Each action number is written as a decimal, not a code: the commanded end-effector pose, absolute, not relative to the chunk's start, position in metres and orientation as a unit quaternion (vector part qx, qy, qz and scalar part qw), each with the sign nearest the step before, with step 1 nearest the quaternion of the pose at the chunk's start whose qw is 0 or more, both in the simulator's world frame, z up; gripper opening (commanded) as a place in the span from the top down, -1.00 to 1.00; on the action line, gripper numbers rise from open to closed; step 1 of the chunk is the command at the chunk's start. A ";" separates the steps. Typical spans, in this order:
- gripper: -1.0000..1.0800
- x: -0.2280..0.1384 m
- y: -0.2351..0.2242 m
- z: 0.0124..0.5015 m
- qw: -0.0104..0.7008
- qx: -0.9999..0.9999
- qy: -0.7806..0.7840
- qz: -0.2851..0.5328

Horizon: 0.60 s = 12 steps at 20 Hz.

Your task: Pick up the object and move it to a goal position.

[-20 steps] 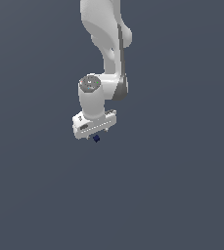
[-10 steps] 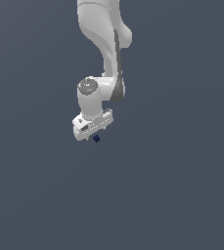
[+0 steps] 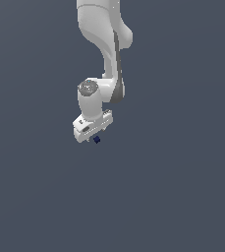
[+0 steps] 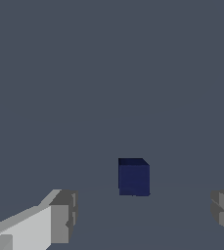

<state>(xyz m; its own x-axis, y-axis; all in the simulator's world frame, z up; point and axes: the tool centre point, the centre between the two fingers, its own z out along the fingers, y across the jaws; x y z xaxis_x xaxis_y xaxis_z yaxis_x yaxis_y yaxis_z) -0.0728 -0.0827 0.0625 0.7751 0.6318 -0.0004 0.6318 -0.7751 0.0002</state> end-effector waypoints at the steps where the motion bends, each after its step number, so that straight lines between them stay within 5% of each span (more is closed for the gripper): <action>1: -0.92 -0.073 -0.082 0.059 0.000 0.942 0.336 0.000; 12: -0.92 -0.074 -0.083 0.017 0.000 0.941 0.337 0.000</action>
